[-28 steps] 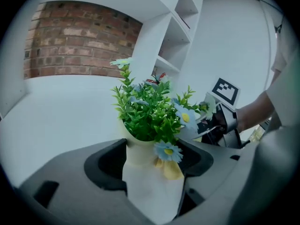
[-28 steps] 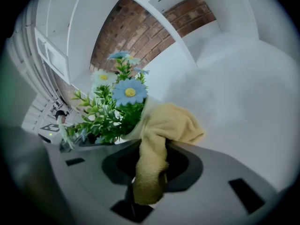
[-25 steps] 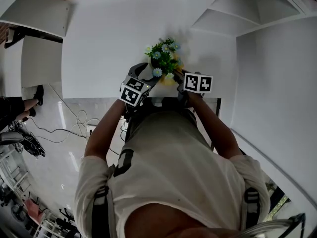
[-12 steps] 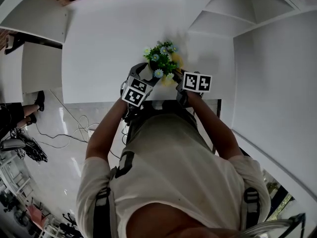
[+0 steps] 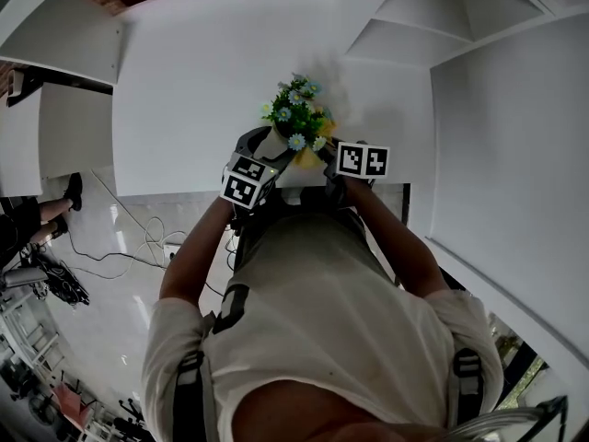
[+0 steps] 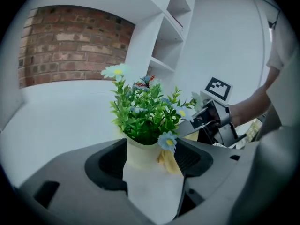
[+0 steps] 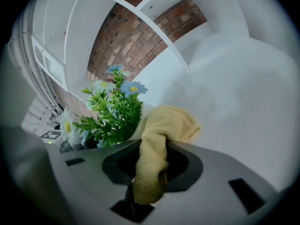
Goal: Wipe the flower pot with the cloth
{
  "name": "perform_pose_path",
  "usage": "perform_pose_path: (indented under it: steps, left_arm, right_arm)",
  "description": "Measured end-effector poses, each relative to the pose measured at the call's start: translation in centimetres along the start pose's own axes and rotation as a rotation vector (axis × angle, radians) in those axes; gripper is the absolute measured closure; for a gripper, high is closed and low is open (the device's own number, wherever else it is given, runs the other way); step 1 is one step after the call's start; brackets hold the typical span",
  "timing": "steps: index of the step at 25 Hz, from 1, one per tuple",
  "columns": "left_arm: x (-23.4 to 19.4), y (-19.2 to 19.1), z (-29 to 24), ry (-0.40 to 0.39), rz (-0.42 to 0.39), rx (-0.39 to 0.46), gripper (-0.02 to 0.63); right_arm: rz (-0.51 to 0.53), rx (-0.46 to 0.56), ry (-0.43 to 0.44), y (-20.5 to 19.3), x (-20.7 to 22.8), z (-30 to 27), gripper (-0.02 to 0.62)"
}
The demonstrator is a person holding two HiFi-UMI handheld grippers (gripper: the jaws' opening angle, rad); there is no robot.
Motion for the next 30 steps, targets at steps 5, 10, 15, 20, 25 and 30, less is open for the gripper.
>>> perform_pose_path:
  steps: [5,10,15,20,25,30]
  left_arm:
    - [-2.4,1.1,1.7,-0.011,-0.323,-0.067,0.279]
    - [-3.6,1.3,-0.3,-0.040,-0.455,-0.199,0.276]
    - [-3.1,1.5,-1.6,0.007,-0.424,-0.150,0.272]
    - [-2.2,1.1,-1.6,0.085,-0.292,-0.078,0.273]
    - [-1.3,0.4,-1.4,0.132,-0.082,0.022,0.273]
    - [-2.0,0.8,0.5,0.001,-0.183,-0.013,0.273]
  right_arm:
    - [0.012,0.015,-0.003,1.2,0.3,0.5,0.477]
    - [0.018,0.014,-0.004,1.6,0.5,0.3,0.477]
    - [0.014,0.015,-0.004,1.5,0.1,-0.2,0.479]
    - [0.004,-0.011,0.027,0.0,-0.8,-0.5,0.477]
    - [-0.003,-0.026,0.029,-0.8,-1.3,-1.0,0.477]
    - [0.006,-0.020,0.023,0.0,-0.6,-0.6,0.477]
Point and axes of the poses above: the fingertips, and each gripper's own axes: z backward along the fingers, x to its right, y out of its top, the point moved 5 cm from there along z, backward along the fingers, and after that the axes turned 14 degrees about -x, right-handed, at the moved point
